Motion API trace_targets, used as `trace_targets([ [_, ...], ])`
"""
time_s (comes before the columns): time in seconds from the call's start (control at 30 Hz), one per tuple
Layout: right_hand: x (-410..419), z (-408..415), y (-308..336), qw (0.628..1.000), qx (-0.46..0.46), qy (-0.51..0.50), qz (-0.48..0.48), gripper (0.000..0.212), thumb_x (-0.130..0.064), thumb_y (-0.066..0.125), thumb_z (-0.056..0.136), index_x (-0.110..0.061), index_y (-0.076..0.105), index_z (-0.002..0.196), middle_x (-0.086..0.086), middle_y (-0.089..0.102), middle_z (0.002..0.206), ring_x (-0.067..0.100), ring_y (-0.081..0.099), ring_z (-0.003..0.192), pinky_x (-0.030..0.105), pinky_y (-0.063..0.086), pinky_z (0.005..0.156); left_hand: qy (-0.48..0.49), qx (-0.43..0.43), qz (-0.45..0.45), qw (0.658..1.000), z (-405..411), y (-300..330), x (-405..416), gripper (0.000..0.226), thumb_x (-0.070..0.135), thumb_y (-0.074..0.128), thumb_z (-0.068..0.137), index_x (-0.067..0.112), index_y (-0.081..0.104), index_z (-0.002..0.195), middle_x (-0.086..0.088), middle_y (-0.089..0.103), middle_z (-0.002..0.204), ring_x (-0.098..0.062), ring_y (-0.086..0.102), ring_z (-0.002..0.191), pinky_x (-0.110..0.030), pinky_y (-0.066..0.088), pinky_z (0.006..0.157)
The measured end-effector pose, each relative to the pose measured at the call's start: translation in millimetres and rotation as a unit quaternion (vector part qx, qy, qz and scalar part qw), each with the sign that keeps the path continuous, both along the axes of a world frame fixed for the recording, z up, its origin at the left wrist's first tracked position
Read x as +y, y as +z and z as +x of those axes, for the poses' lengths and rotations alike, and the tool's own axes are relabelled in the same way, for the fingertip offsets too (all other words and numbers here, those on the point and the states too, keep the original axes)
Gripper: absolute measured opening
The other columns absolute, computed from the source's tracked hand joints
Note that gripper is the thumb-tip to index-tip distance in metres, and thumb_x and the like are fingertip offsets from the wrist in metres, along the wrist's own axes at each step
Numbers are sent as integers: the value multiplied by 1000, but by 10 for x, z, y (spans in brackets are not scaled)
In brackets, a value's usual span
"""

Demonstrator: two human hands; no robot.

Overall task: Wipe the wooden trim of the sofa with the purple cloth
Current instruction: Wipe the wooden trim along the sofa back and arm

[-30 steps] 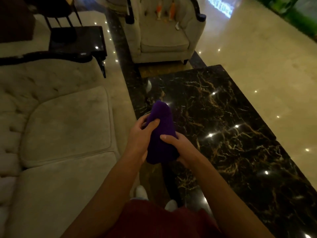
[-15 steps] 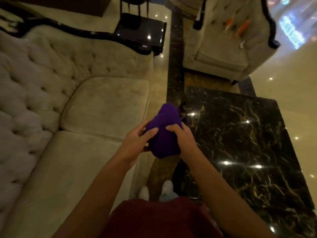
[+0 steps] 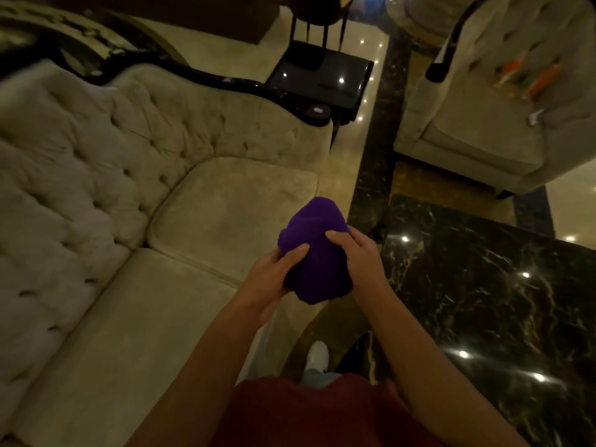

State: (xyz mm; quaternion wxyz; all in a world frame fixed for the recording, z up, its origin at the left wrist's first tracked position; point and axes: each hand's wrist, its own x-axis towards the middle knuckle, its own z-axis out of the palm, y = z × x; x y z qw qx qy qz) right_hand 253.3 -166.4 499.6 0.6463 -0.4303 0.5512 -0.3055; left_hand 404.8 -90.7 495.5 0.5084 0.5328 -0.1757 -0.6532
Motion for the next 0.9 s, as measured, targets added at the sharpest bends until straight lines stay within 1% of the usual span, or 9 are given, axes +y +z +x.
trace_targets([
  [0.1, -349, -151, 8, 1000, -3, 25, 4, 16, -32, 70, 95, -42, 78, 85, -18, 79, 92, 3, 76, 82, 30, 56, 73, 42, -7, -17, 999, -133, 29, -329, 46, 37, 80, 83, 25, 70, 126, 0, 79, 121, -18, 76, 111, -33, 63, 86],
  [0.17, -576, -249, -1, 999, -7, 46, 7, 16, -33, 70, 95, -42, 79, 87, -16, 80, 95, 3, 76, 86, 29, 57, 75, 64, -20, -29, 997, -205, 43, -514, 42, 37, 81, 83, 29, 71, 123, 2, 79, 119, -16, 76, 109, -29, 63, 84],
  [0.23, -795, -328, -41, 997, -4, 73, 3, 9, -34, 69, 96, -36, 76, 102, -14, 79, 101, 6, 75, 96, 27, 57, 77, 79, -29, -40, 996, -257, 4, -676, 36, 31, 78, 88, 28, 71, 124, 2, 79, 119, -15, 76, 110, -29, 63, 85],
  [0.37, -1154, -370, -116, 991, 84, 90, -56, 55, -33, 72, 96, -27, 48, 145, -14, 59, 132, 6, 61, 116, 26, 53, 90, 109, -85, -32, 990, -260, -120, -924, 22, 21, 74, 95, 33, 75, 113, 5, 80, 113, -12, 76, 106, -26, 63, 81],
  [0.47, -1414, -300, -188, 979, 139, 97, -115, 72, -30, 74, 94, -31, 35, 155, -9, 45, 152, 10, 53, 127, 21, 48, 87, 136, -130, -14, 982, -220, -227, -1175, 18, 25, 75, 94, 36, 74, 108, 11, 81, 104, -8, 77, 98, -20, 61, 72],
  [0.57, -1685, -132, -242, 962, 157, 123, -187, 68, -35, 71, 93, -39, 37, 152, -18, 39, 155, 4, 44, 136, 33, 46, 105, 148, -177, -4, 973, -193, -366, -1512, 14, 29, 76, 94, 35, 74, 106, 10, 80, 101, -8, 77, 94, -19, 61, 69],
  [0.63, -1895, 15, -280, 945, 175, 145, -238, 59, -40, 66, 93, -41, 41, 146, -23, 41, 147, -4, 44, 131, 33, 43, 107, 144, -185, -4, 972, -170, -435, -1802, 11, 30, 76, 94, 38, 76, 102, 10, 80, 100, -8, 77, 94, -19, 60, 70],
  [0.73, -2307, 259, -388, 920, 227, 179, -265, 51, -35, 63, 96, -36, 47, 145, -10, 47, 153, 9, 45, 138, 43, 42, 115, 130, -180, -5, 975, -50, -498, -2335, 19, 32, 71, 98, 50, 78, 93, 13, 80, 96, -2, 76, 90, -13, 57, 70],
  [0.9, -3228, 574, -347, 881, 293, 269, -256, 60, -41, 68, 93, -35, 44, 148, -8, 53, 148, 11, 50, 131, 42, 49, 109, 87, -138, -9, 987, 413, -501, -3255, 31, 29, 61, 104, 50, 81, 92, 6, 82, 97, -10, 78, 92, -20, 60, 72],
])
